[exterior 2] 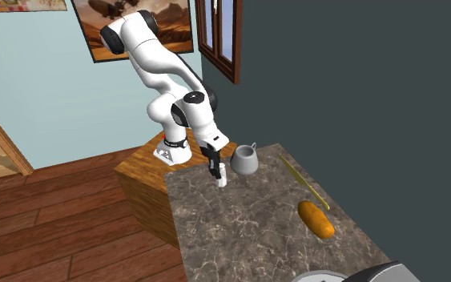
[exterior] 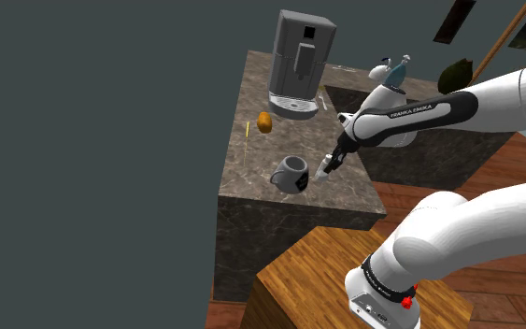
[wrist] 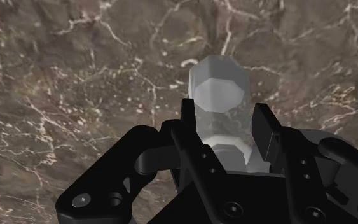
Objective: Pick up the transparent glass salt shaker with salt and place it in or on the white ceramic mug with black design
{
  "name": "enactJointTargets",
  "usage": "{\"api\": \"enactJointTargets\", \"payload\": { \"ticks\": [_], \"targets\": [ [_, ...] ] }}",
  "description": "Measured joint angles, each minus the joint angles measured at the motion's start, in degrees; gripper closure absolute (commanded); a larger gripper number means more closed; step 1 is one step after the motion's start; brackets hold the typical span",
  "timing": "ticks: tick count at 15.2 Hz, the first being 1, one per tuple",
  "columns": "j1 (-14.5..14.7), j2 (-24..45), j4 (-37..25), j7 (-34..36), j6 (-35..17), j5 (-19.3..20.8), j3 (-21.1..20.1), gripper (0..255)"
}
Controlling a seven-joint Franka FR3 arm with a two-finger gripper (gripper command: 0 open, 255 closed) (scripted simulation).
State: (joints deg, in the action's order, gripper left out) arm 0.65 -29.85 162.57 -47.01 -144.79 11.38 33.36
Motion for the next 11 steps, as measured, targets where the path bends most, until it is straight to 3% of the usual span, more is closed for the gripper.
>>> {"api": "enactJointTargets", "payload": {
  "ticks": [5, 11],
  "targets": [
    [-0.2, -0.8, -0.4, 0.3, 1.2, 0.1, -0.5, 255],
    [-1.4, -5.0, -2.5, 1.4, 7.4, 0.5, -2.5, 255]
  ]
}}
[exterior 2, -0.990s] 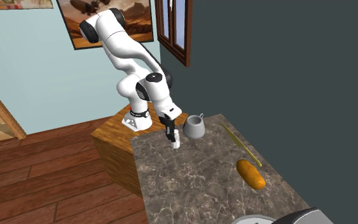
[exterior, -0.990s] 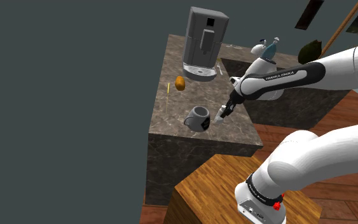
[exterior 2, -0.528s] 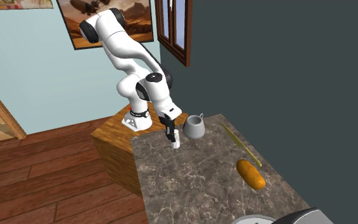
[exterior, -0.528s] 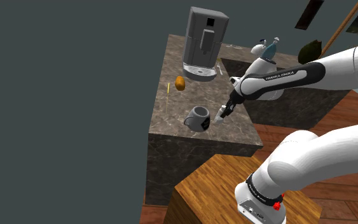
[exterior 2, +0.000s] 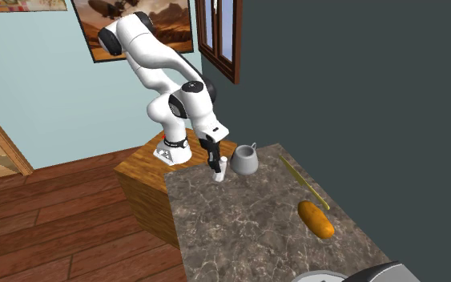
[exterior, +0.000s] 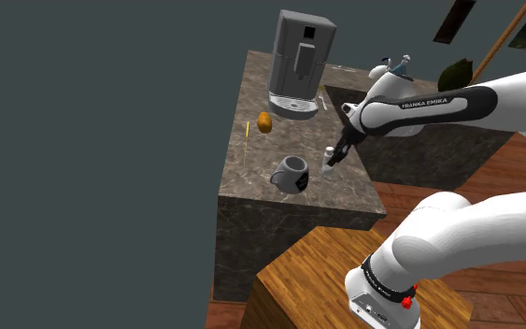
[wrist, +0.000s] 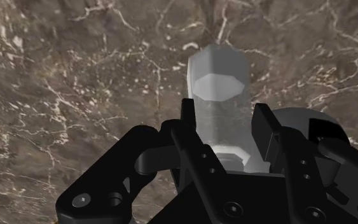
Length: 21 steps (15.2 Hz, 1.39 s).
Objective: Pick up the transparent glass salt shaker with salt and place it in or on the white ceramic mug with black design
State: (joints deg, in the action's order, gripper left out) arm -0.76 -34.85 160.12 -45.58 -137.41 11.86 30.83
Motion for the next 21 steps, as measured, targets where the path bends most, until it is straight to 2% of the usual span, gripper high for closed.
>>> {"api": "enactJointTargets", "payload": {
  "ticks": [21],
  "targets": [
    [-0.1, -7.4, -11.9, 2.4, 19.2, -1.9, -5.4, 255]
  ]
}}
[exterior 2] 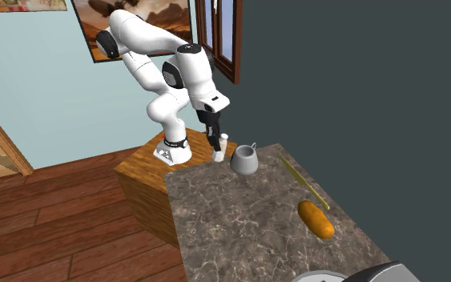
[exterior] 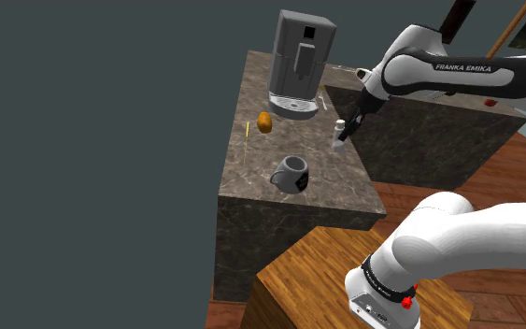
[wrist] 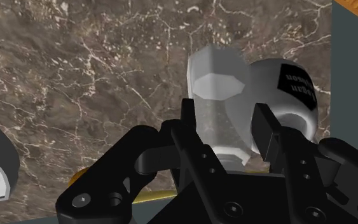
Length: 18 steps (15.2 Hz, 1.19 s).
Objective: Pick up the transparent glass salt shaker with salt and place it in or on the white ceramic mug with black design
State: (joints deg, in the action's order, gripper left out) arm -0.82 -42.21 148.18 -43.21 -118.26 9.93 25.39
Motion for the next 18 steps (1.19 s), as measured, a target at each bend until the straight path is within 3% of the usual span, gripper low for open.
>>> {"api": "enactJointTargets", "payload": {
  "ticks": [5, 18],
  "targets": [
    [0.4, -0.6, -2.7, 0.8, 3.3, -0.7, -1.3, 255],
    [7.7, 3.7, -3.7, 16.9, 0.2, -7.8, -15.5, 255]
  ]
}}
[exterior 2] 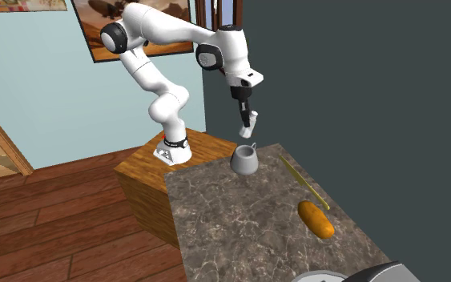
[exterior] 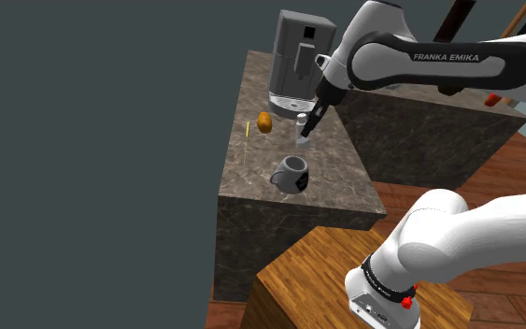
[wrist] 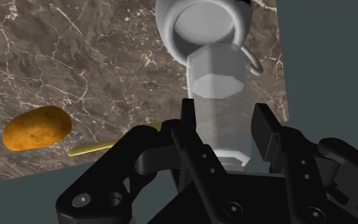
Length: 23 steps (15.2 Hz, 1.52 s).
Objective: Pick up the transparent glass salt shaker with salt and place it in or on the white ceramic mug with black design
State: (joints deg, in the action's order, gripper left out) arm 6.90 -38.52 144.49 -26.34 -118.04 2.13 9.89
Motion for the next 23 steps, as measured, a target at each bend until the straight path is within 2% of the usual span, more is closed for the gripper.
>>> {"api": "enactJointTargets", "payload": {
  "ticks": [14, 21, 22, 23],
  "targets": [
    [0.0, 2.4, 9.2, -0.2, -11.5, 0.1, 0.5, 255],
    [0.1, 2.7, 9.7, -0.1, -12.5, 0.1, 0.5, 255],
    [0.1, 2.7, 9.7, -0.1, -12.5, 0.1, 0.5, 0],
    [0.1, 2.7, 9.7, -0.1, -12.5, 0.1, 0.5, 0]
  ]
}}
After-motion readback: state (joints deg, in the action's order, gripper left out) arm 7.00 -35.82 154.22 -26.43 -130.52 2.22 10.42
